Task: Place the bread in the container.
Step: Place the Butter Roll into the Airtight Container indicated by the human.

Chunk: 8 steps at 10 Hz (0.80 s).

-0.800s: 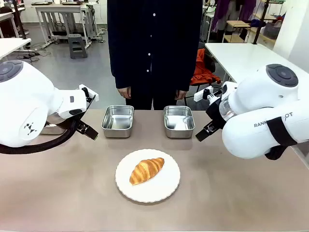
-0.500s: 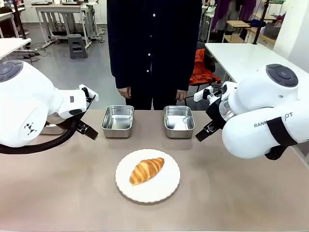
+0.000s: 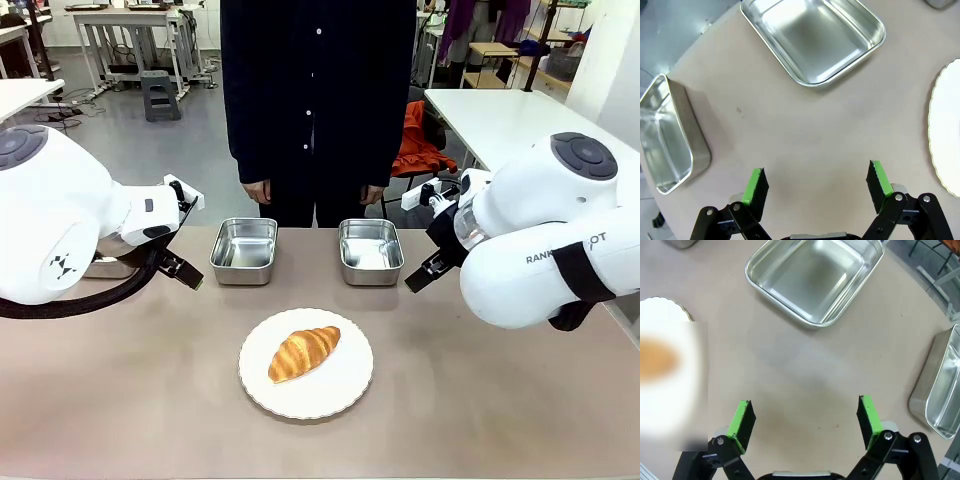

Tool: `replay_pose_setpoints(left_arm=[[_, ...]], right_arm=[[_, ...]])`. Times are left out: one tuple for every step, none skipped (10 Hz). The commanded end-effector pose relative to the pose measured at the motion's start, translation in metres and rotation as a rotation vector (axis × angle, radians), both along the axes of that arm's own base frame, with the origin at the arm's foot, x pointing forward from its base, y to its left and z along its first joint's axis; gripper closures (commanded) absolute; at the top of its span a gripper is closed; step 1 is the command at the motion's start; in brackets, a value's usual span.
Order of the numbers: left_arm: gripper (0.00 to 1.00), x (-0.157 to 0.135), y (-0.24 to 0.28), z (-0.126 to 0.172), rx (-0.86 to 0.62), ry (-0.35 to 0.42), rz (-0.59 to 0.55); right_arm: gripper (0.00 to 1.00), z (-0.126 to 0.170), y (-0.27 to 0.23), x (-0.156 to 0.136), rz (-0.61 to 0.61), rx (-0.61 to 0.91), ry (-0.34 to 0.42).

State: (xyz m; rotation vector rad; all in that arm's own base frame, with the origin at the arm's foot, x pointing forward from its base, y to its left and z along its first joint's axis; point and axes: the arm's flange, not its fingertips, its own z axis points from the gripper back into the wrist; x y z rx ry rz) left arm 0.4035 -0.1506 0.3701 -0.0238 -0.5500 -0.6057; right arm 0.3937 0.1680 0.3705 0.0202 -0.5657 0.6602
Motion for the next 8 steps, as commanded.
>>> replay_pose_setpoints(left_arm=[[0.00,0.000,0.000,0.000,0.000,0.000,0.000],[0.00,0.000,0.000,0.000,0.000,0.000,0.000],[0.00,0.000,0.000,0.000,0.000,0.000,0.000],[0.00,0.008,0.012,0.024,-0.046,0.024,-0.003],[0.00,0.012,0.026,0.052,-0.081,0.027,-0.008],[0.00,0.014,0.046,0.085,-0.105,0.019,-0.016],[0.00,0.012,0.067,0.113,-0.160,0.031,-0.050],[0.00,0.014,0.093,0.136,-0.213,0.039,-0.080]], right_arm=[[0.00,0.000,0.000,0.000,-0.001,0.001,0.000],[0.00,0.000,0.000,0.000,-0.001,0.001,0.000],[0.00,0.000,0.000,0.000,0.000,0.000,0.000],[0.00,0.017,-0.026,0.010,0.001,0.013,-0.004],[0.00,0.033,-0.059,0.018,-0.023,0.022,-0.009],[0.00,0.048,-0.096,0.020,-0.035,0.059,-0.028],[0.00,0.057,-0.130,0.016,-0.041,0.088,-0.045],[0.00,0.061,-0.165,0.008,-0.029,0.130,-0.075]])
